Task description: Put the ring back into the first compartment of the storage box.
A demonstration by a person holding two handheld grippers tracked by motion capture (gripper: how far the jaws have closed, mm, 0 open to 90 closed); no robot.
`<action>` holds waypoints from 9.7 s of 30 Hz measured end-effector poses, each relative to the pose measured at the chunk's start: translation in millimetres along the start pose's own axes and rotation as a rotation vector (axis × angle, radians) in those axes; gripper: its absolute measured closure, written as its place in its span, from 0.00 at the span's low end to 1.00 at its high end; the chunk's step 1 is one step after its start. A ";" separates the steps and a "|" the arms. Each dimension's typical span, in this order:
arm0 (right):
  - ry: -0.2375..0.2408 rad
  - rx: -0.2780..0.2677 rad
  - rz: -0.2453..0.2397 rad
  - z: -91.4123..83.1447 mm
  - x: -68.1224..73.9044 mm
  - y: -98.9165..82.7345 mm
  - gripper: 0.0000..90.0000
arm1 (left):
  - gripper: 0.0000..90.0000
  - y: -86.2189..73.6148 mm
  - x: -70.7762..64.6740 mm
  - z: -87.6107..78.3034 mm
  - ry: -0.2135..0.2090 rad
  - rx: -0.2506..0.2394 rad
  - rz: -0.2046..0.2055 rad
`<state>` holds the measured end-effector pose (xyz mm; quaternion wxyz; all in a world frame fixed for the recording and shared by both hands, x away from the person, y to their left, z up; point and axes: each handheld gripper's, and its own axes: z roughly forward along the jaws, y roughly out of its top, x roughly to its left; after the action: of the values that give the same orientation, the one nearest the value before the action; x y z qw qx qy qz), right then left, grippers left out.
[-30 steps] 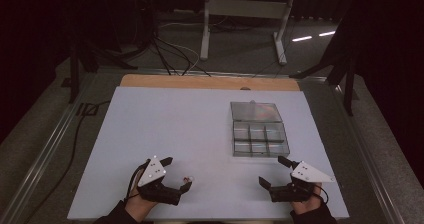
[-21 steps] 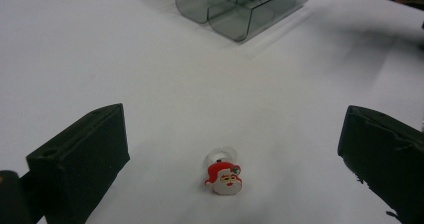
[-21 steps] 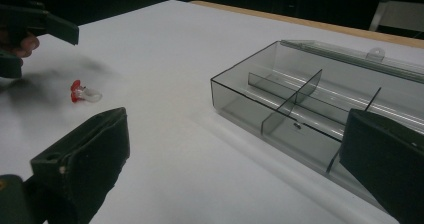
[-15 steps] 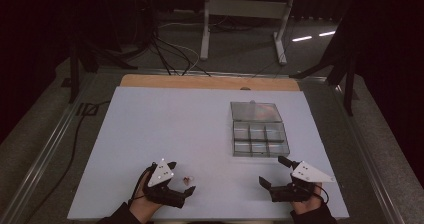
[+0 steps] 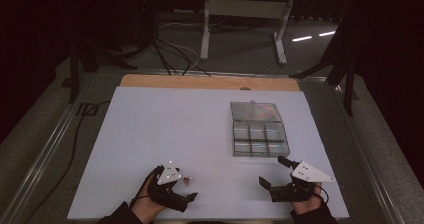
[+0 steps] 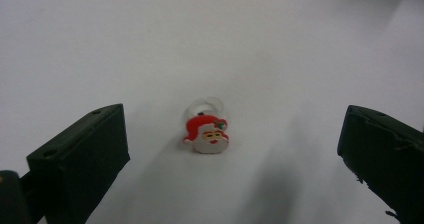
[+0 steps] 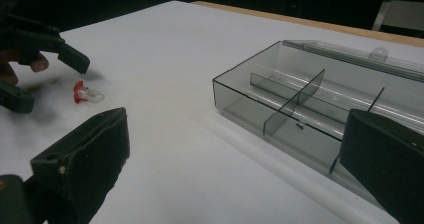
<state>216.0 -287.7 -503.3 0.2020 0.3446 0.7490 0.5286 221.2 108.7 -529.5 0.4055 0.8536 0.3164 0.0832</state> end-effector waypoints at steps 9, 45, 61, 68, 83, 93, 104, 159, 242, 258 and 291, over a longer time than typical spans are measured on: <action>-0.001 -0.002 -0.001 -0.8 0.0 -0.1 0.00 | 0.10 -0.2 0.7 4.1 0.018 0.032 -0.003; 0.001 0.004 -0.001 -0.2 -0.1 -0.4 0.00 | 0.76 1.9 -1.1 8.9 0.091 0.047 0.093; -0.004 0.004 -0.002 -0.5 0.0 -0.3 0.00 | 0.81 4.6 0.7 8.4 0.067 0.054 0.102; -0.006 0.004 -0.004 -1.1 0.3 -0.2 0.00 | 0.81 7.1 2.1 4.5 0.060 0.042 0.101; -0.009 0.003 0.002 -1.1 -0.8 -0.4 0.00 | 0.82 16.7 5.6 -2.8 0.028 0.020 0.109; -0.012 0.002 -0.002 -1.8 0.1 -0.3 0.00 | 0.82 21.1 5.3 -2.8 -0.010 0.015 0.123; -0.010 0.002 0.000 -1.3 0.4 -0.6 0.00 | 0.82 26.9 6.0 0.7 -0.035 0.031 0.145; -0.004 0.000 0.006 -1.7 0.6 -1.2 0.00 | 0.82 103.6 11.7 11.0 -0.156 -0.026 0.234; 0.009 -0.007 0.005 -3.6 0.0 -1.7 0.00 | 0.81 206.5 26.9 111.5 -0.149 -0.094 0.194; 0.010 -0.008 0.009 -4.3 0.3 -1.7 0.00 | 0.81 198.8 36.6 139.5 -0.149 -0.065 0.147; 0.014 -0.006 0.015 -4.2 -0.2 -1.9 0.00 | 0.80 190.5 39.5 165.5 -0.115 0.016 0.117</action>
<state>212.7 -291.0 -503.6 0.1938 0.3457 0.7463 0.5348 408.2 -62.9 -501.0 0.4108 0.8771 0.2428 0.0552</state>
